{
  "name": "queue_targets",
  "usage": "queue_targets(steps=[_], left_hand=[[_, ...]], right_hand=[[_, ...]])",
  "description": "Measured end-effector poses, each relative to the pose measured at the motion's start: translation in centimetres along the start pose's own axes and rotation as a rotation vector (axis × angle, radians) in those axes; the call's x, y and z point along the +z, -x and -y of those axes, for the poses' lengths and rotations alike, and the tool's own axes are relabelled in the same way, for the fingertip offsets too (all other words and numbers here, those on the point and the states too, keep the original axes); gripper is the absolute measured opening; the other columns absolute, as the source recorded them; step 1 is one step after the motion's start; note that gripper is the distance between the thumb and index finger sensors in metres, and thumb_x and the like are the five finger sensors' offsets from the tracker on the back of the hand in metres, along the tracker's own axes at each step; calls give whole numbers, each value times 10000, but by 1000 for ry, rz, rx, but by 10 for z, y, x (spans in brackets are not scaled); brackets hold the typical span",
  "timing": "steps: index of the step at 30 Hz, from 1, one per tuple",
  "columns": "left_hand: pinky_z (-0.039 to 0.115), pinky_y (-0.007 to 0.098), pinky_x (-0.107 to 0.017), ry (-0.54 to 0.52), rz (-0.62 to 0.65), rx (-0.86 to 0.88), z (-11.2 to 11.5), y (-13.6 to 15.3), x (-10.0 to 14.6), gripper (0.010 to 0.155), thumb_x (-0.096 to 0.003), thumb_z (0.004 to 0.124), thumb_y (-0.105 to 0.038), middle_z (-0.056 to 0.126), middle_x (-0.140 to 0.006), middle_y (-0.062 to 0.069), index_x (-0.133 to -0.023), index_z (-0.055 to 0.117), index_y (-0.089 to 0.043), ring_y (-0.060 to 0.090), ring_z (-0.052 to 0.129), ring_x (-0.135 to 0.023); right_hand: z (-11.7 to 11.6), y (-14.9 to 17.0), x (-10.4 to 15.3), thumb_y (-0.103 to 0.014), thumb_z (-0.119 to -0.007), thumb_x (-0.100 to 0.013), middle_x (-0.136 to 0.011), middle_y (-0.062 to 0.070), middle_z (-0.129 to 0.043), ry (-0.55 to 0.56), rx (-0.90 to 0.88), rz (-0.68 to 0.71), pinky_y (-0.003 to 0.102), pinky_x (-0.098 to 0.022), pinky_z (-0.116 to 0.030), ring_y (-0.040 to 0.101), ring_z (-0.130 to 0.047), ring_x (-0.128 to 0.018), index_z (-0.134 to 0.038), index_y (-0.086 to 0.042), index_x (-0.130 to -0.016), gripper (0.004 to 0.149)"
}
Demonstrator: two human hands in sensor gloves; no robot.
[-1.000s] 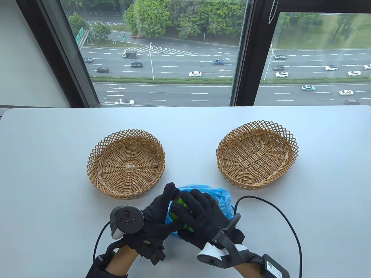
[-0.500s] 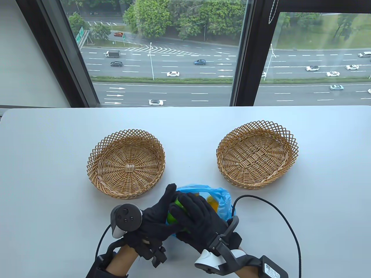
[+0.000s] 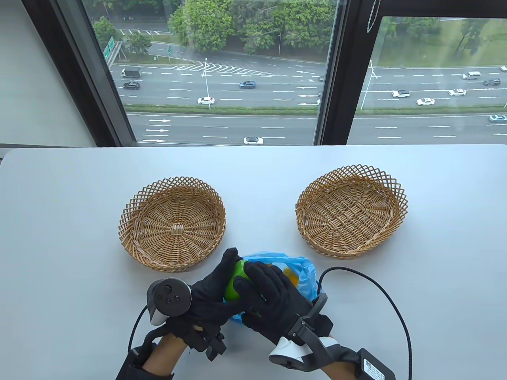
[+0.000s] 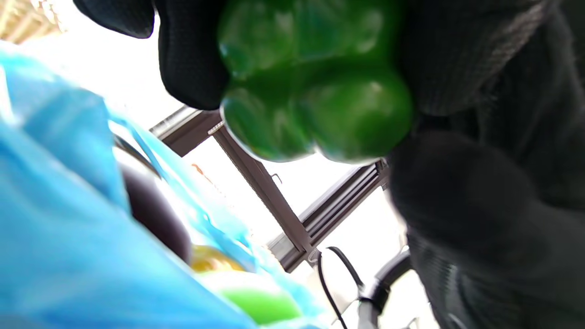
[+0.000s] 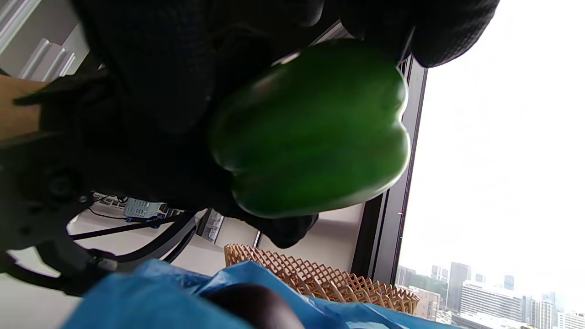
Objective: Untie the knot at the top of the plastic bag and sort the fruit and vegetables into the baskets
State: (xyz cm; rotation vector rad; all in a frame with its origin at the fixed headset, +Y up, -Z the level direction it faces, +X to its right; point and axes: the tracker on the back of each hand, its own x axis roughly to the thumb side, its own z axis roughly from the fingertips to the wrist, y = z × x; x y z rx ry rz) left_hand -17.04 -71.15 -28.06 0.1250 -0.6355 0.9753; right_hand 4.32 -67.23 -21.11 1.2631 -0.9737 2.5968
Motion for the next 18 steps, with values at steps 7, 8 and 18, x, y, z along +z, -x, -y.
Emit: queue_targets(steps=[7,8,18], left_hand=[[514,697,-674,-149,-29,-207,-28,2,4,961,-446,815,-553,480,-1167,228,-1142,235,-231,428,745,-871],[511,695,-674,-173,-40,-244,-32,3,5,933,-449,815,-539,467,-1171,227,-1144,269,-240,433,724,-886],[464,705,-676,-275,-174,-523,-51,30,10,902,-467,826,-450,389,-1184,237,-1144,262,-259,479,598,-945]], right_hand=[[4,22,5,-560,-762,-529,-1163,327,-283,-16,-55,-87,662,-694,-551,574,-518,-1021,-269,-82,-1175,942],[4,26,6,-561,-759,-530,-1163,327,-288,-16,-60,-102,662,-694,-552,574,-521,-1019,-273,-83,-1175,938],[0,42,15,-563,-747,-540,-1158,329,-340,-54,-136,-180,667,-681,-565,570,-567,-997,-310,-86,-1177,908]])
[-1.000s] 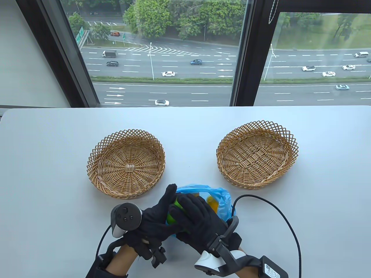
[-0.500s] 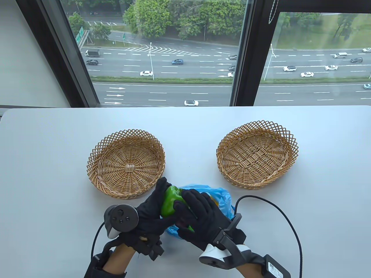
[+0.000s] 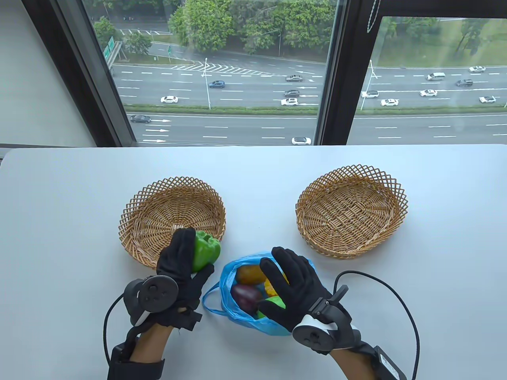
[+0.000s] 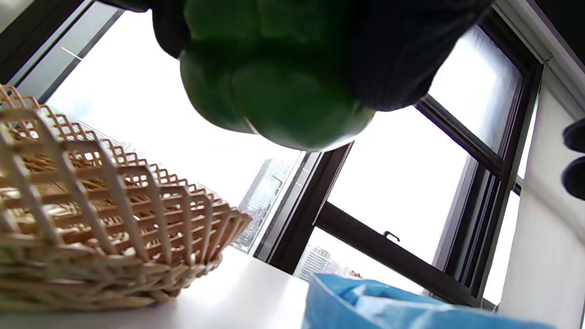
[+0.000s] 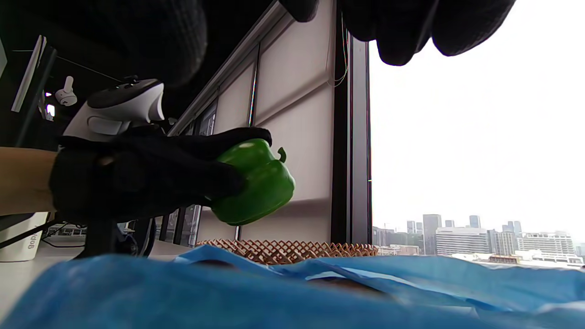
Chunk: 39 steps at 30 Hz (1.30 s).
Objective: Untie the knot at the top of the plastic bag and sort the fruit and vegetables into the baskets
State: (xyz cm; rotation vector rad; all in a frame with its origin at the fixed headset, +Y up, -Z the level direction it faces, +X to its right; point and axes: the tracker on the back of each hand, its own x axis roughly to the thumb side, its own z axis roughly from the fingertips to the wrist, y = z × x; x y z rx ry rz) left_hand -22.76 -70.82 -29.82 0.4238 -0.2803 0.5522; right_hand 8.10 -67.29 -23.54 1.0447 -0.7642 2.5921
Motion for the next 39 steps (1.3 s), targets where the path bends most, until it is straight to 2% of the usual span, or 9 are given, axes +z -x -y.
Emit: queue_targets(steps=[5,10,14,18,22,27,29,35,39], left_hand=[[451,697,-685,-82,-40,-45,-8,17,-1,912,-486,789,-453,330,-1184,235,-1110,134,-342,477,561,-963],[486,687,-680,-125,-95,-108,-20,37,-2,846,-472,820,-439,378,-1185,233,-1128,288,-389,479,601,-962],[505,682,-678,-122,-141,-151,-23,54,-2,830,-462,846,-420,408,-1184,235,-1126,348,-390,487,623,-959],[495,686,-680,-106,-185,-177,-20,70,-3,821,-471,825,-425,384,-1189,231,-1122,325,-395,494,607,-968],[493,694,-676,-91,-210,-208,-13,78,-4,821,-479,809,-430,366,-1191,227,-1122,300,-403,499,604,-971],[466,709,-675,-29,-236,-209,-3,85,-7,778,-484,799,-428,368,-1199,219,-1123,356,-417,509,579,-981],[449,736,-664,-40,-254,-224,-3,84,-7,763,-486,802,-438,393,-1200,218,-1120,377,-435,516,607,-971],[474,750,-640,-34,-268,-232,-2,85,-8,665,-472,836,-439,523,-1184,222,-1092,594,-406,557,685,-928],[471,747,-643,-5,-282,-224,1,84,-10,636,-473,837,-424,538,-1185,217,-1078,639,-407,560,677,-935]], right_hand=[[-3,-2,0,-564,-745,-542,-1158,328,-343,-24,-12,5,669,-680,-565,570,-570,-996,-315,-87,-1177,903],[-4,-3,0,-564,-743,-543,-1158,330,-344,-36,-17,6,672,-678,-566,571,-572,-995,-317,-89,-1178,901],[-4,-2,0,-565,-742,-544,-1158,330,-348,-40,-20,2,673,-677,-567,571,-575,-993,-322,-90,-1178,896],[-5,-2,0,-566,-741,-544,-1158,331,-350,-48,-24,2,674,-676,-568,570,-577,-992,-326,-90,-1178,895],[-4,-2,-1,-569,-739,-546,-1159,330,-353,-48,-15,-15,681,-672,-568,574,-578,-990,-343,-92,-1179,885],[1,4,-1,-568,-738,-548,-1157,332,-363,-25,-17,-42,680,-669,-574,573,-587,-986,-350,-91,-1179,881],[1,5,-1,-567,-739,-548,-1156,332,-366,-24,-22,-46,680,-668,-574,575,-588,-984,-353,-91,-1178,879],[0,7,-1,-578,-734,-550,-1160,330,-367,-44,-20,-56,696,-662,-575,578,-593,-983,-363,-101,-1182,874],[0,8,-2,-579,-734,-550,-1161,332,-366,-40,-29,-62,694,-662,-576,581,-594,-980,-368,-102,-1181,872]])
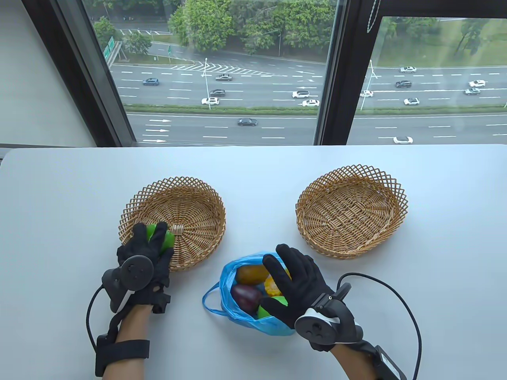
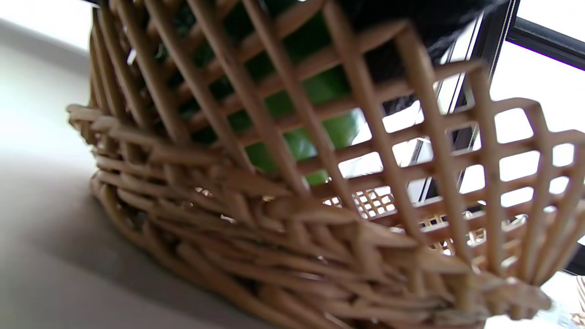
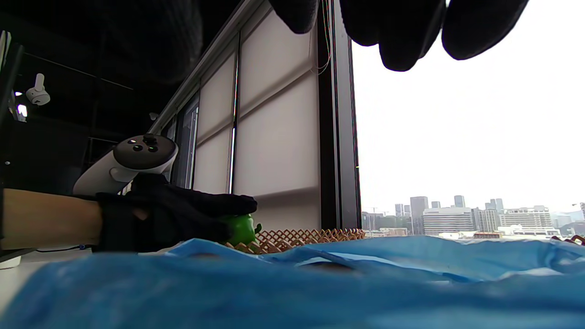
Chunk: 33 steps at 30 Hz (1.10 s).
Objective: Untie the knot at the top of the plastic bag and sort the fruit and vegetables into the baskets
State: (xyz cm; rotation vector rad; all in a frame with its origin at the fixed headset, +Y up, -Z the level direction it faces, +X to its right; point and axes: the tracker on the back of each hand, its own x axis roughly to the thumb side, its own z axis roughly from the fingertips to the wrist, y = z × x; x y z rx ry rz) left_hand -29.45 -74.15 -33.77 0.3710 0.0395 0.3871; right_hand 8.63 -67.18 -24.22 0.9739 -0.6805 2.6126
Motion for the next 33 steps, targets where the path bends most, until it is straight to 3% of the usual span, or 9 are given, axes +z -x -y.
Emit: queue_targets(steps=[13,17,21,24,33], left_hand=[[400,738,-663,72,-19,-20,4,-4,-2,610,-501,783,-413,500,-1207,199,-1090,628,-397,548,610,-979],[370,743,-664,119,-33,-11,3,-6,-3,598,-517,724,-438,473,-1215,202,-1104,622,-391,534,538,-1014],[288,739,-675,198,-52,-4,5,-7,-2,673,-519,684,-498,351,-1238,195,-1153,500,-371,530,406,-1050],[289,735,-675,190,-48,-2,5,-6,-3,688,-514,689,-515,433,-1225,204,-1155,490,-364,523,411,-1049],[285,732,-670,164,-31,12,1,-9,-1,685,-509,703,-525,440,-1220,197,-1147,517,-360,515,391,-1053]], right_hand=[[0,23,0,-571,-729,-555,-1157,330,-385,-16,-3,-71,686,-661,-586,572,-614,-974,-384,-97,-1179,856],[-3,33,2,-562,-730,-559,-1156,323,-401,-34,-8,-97,686,-658,-588,570,-619,-973,-393,-96,-1177,844],[-4,41,2,-531,-721,-568,-1158,294,-428,-42,-14,-123,687,-654,-592,566,-629,-969,-410,-102,-1173,804],[-5,48,3,-505,-721,-577,-1158,255,-474,-47,-23,-143,686,-652,-597,564,-640,-964,-436,-107,-1168,767],[-12,67,6,-465,-743,-580,-1096,184,-667,-116,-54,-192,695,-640,-604,540,-681,-949,-570,-159,-1129,652]])
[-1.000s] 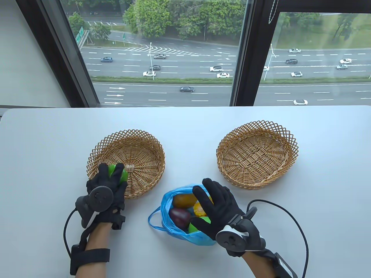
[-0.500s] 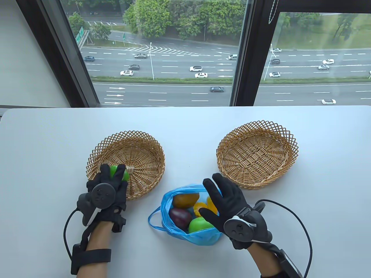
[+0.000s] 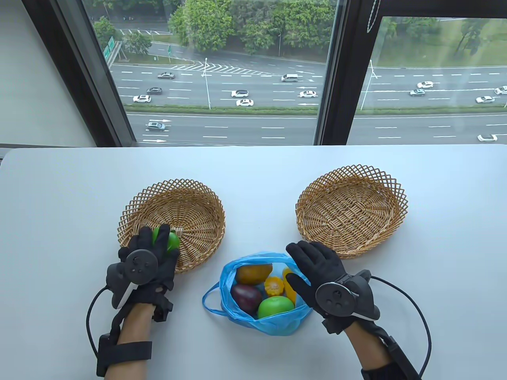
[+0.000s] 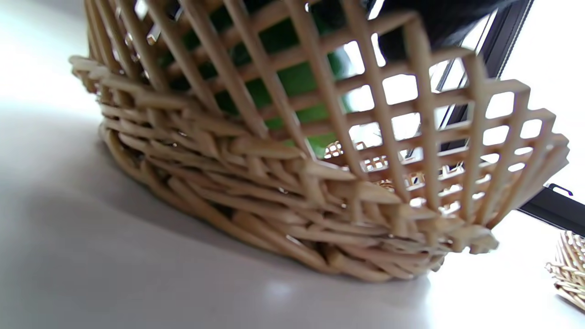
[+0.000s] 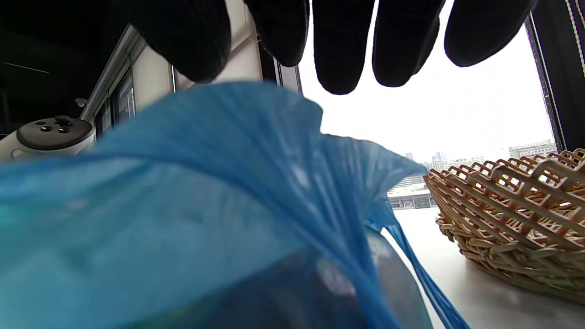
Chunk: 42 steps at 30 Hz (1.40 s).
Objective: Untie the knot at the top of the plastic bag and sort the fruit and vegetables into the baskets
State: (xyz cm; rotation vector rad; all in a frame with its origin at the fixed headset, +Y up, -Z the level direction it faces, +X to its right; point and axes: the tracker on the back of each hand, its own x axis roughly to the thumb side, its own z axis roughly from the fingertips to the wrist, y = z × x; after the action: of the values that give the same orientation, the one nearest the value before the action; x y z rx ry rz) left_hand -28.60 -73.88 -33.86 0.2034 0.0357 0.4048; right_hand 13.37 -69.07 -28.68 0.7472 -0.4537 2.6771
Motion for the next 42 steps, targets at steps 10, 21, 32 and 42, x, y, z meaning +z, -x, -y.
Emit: queue_targets(steps=[10,21,32,42], left_hand=[[281,717,-670,-132,211,22,-20,-40,24,703,-499,707,-540,441,-1218,168,-1143,532,-317,478,351,-1068],[259,704,-677,-8,382,35,-15,-76,43,728,-492,713,-551,419,-1226,156,-1142,549,-267,465,300,-1083],[264,706,-677,58,363,48,-11,-72,41,741,-489,715,-554,434,-1223,165,-1145,541,-258,472,308,-1081],[264,707,-675,48,350,50,-11,-70,41,743,-490,715,-555,446,-1219,169,-1145,547,-247,479,315,-1077]], right_hand=[[-6,-4,-1,-357,-856,-546,-949,95,-849,-102,96,16,682,-601,-672,427,-835,-843,-831,-199,-914,401],[-10,-61,-48,-473,-846,-547,-867,109,-900,-427,371,15,515,-470,-792,348,-912,-651,-872,-217,-900,437],[-58,-70,-80,-567,-825,-513,-759,103,-932,-717,602,-55,476,-400,-808,284,-927,-504,-850,-130,-940,611],[-73,-69,-83,-686,-772,-472,-817,140,-887,-776,672,-93,522,-455,-770,337,-884,-581,-817,-110,-981,770]])
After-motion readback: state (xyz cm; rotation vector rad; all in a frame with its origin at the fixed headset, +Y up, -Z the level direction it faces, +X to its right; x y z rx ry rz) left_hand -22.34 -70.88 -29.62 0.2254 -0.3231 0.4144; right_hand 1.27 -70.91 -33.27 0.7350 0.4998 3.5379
